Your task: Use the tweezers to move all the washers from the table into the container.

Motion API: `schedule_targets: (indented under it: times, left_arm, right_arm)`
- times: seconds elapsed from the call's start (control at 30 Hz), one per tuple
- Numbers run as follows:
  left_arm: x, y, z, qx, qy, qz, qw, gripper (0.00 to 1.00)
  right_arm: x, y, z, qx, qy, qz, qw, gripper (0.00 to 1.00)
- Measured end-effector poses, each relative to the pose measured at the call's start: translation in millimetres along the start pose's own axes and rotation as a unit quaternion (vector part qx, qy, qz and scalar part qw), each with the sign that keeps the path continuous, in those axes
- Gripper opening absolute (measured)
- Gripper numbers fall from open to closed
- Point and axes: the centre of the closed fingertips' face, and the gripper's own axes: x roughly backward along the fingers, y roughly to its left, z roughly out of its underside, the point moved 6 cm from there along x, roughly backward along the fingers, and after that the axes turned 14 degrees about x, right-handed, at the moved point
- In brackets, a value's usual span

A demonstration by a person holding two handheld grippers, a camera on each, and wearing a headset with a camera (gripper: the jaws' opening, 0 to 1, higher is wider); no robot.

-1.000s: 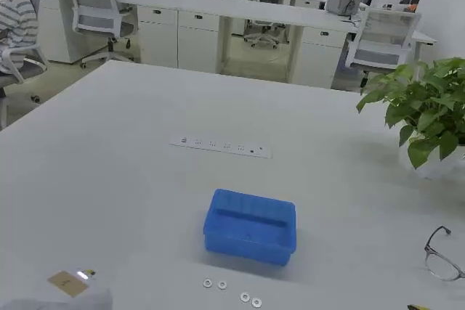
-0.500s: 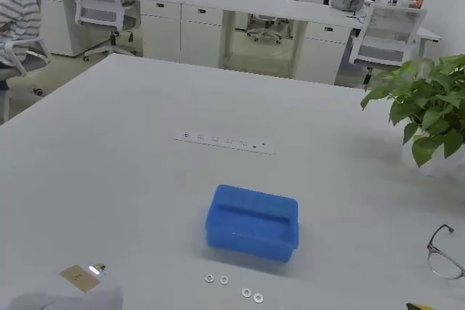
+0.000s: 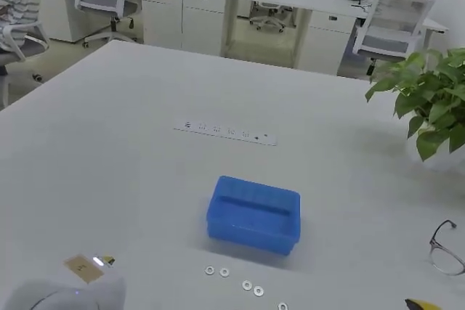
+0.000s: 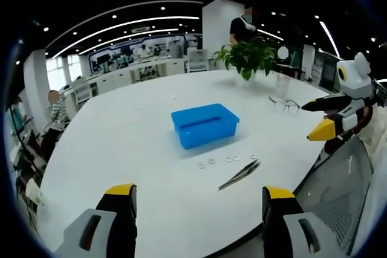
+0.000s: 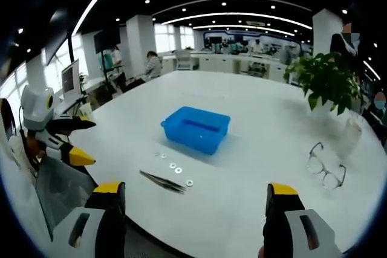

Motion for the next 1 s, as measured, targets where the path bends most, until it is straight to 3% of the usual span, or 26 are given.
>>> schedule_targets:
  times: [0.6,0.87,1.0]
  left_arm:
    - [-14.7,-2.5,-5.4,-0.038,0.020,0.031,0.9986,0.82]
    - [-22.2,-3.6,-10.0,-0.078,0.032,0.056,0.9949,0.74]
    - [-27.6,-5.9,-10.5,-0.102,0.048,0.078,0.9906,0.66]
  right_arm:
    - [-3.5,0.4,2.8,0.009,0.018,-0.004,0.9998,0.94]
    - [-3.2,0.5,5.3,0.016,0.029,-0.007,0.9994,0.94]
    - [-3.4,1.1,5.6,0.014,0.031,-0.009,0.9994,0.94]
